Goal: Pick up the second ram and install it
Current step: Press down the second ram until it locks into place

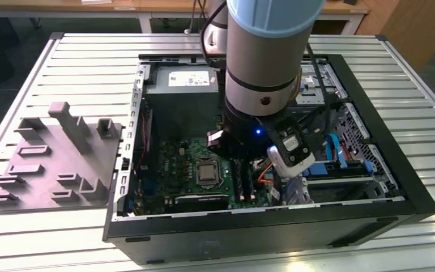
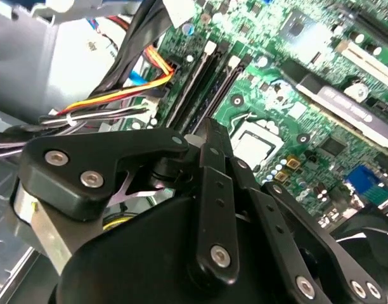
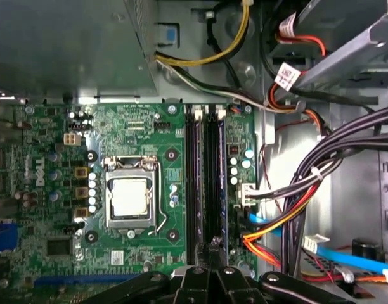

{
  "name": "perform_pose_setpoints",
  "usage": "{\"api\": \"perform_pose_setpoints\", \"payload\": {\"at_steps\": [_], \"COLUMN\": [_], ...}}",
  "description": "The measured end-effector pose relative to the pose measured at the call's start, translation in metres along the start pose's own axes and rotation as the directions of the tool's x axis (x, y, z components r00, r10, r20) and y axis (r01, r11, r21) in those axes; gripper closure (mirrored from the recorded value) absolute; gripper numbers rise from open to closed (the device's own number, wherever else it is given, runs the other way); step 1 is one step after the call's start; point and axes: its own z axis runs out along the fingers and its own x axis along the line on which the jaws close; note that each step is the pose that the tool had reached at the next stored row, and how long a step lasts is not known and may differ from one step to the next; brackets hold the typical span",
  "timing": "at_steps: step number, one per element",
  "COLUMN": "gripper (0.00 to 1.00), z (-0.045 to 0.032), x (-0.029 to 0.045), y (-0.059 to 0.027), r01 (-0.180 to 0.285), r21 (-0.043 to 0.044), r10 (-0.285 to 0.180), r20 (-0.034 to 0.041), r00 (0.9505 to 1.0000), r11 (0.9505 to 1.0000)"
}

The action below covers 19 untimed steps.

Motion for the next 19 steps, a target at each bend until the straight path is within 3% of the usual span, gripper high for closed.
{"api": "perform_pose_setpoints", "payload": {"at_steps": [10,19], "gripper": [0.9,0.9], "z": [0.0007,-0.0018], "x": [0.0006,0.0005], "y": [0.018,0.0193], "r01": [0.0,0.0], "r21": [-0.0025,-0.0027], "r10": [0.0,0.0], "r20": [0.0015,0.0015], "r00": [1.0,1.0], "r11": [1.0,1.0]}}
